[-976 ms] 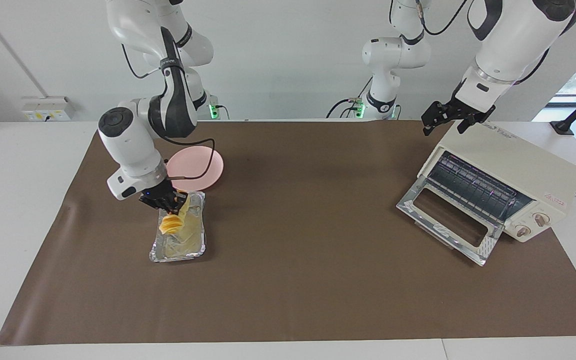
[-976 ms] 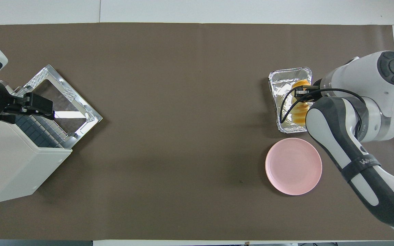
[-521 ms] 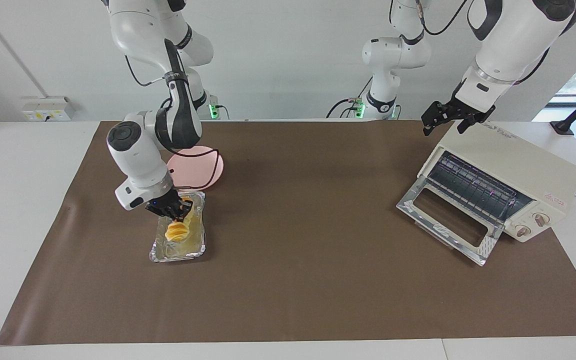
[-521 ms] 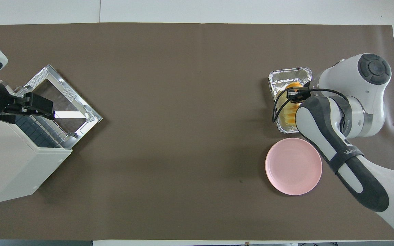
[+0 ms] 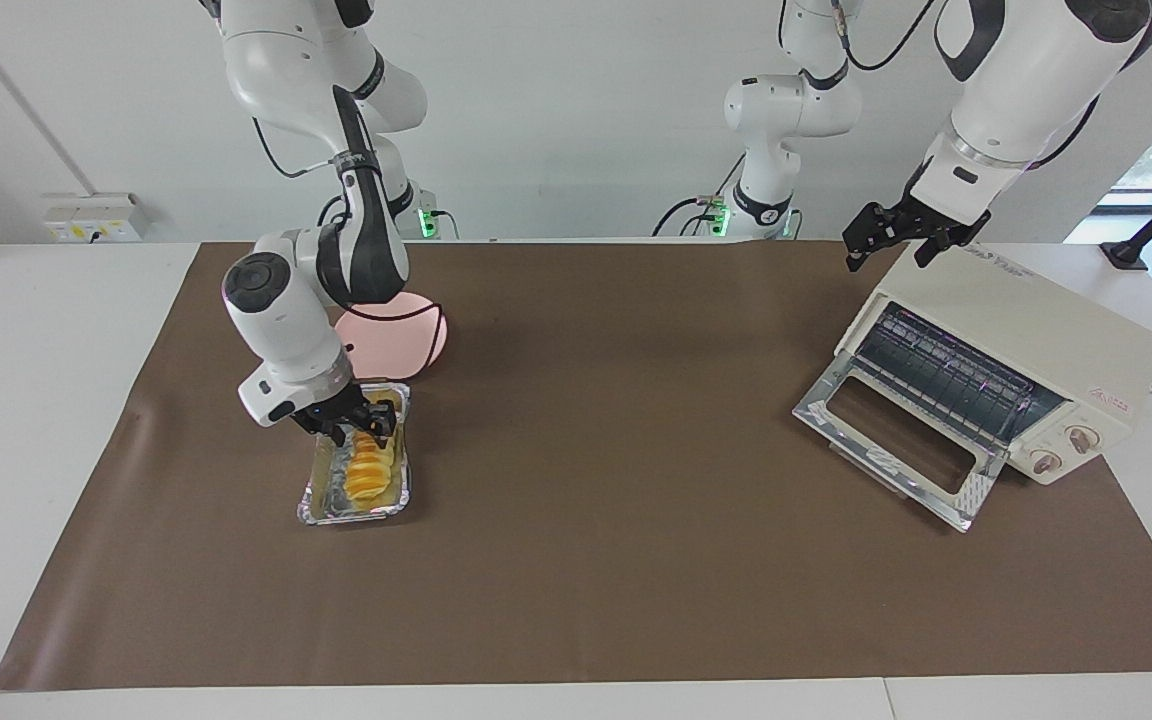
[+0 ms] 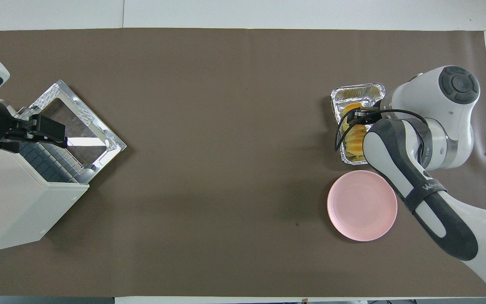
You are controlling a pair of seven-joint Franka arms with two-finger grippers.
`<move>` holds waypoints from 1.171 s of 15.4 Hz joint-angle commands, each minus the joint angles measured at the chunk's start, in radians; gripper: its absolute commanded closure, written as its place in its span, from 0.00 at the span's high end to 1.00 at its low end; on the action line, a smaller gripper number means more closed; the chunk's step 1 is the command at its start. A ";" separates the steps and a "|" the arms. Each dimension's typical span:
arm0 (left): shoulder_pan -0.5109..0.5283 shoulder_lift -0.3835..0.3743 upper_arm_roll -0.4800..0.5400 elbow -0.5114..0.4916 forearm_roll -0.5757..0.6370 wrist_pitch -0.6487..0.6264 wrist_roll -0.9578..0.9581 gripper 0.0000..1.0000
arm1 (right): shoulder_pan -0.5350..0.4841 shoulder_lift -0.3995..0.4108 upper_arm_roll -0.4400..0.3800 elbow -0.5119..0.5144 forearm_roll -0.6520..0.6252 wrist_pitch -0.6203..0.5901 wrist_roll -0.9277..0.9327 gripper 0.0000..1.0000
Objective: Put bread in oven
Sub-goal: 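Lower the bread into the foil tray and open the right gripper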
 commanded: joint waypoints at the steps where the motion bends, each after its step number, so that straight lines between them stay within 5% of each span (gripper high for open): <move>1: 0.008 -0.015 -0.005 -0.009 -0.003 -0.003 0.009 1.00 | -0.054 -0.002 0.005 0.020 -0.004 0.001 -0.074 1.00; 9: 0.008 -0.015 -0.005 -0.009 -0.003 -0.003 0.009 1.00 | -0.130 0.000 0.006 -0.064 0.007 0.038 -0.168 1.00; 12: 0.008 -0.015 -0.005 -0.009 -0.003 -0.003 0.009 1.00 | -0.131 -0.003 0.006 -0.104 0.010 0.081 -0.168 0.87; 14: 0.008 -0.015 -0.005 -0.009 -0.005 -0.003 0.007 1.00 | -0.131 -0.003 0.006 -0.105 0.010 0.081 -0.171 0.55; 16: 0.008 -0.015 -0.005 -0.009 -0.003 -0.003 0.009 1.00 | -0.132 -0.005 0.006 -0.113 0.010 0.082 -0.194 0.05; 18: 0.008 -0.015 -0.005 -0.009 -0.005 -0.003 0.009 1.00 | -0.132 -0.006 0.006 -0.115 0.010 0.082 -0.201 0.00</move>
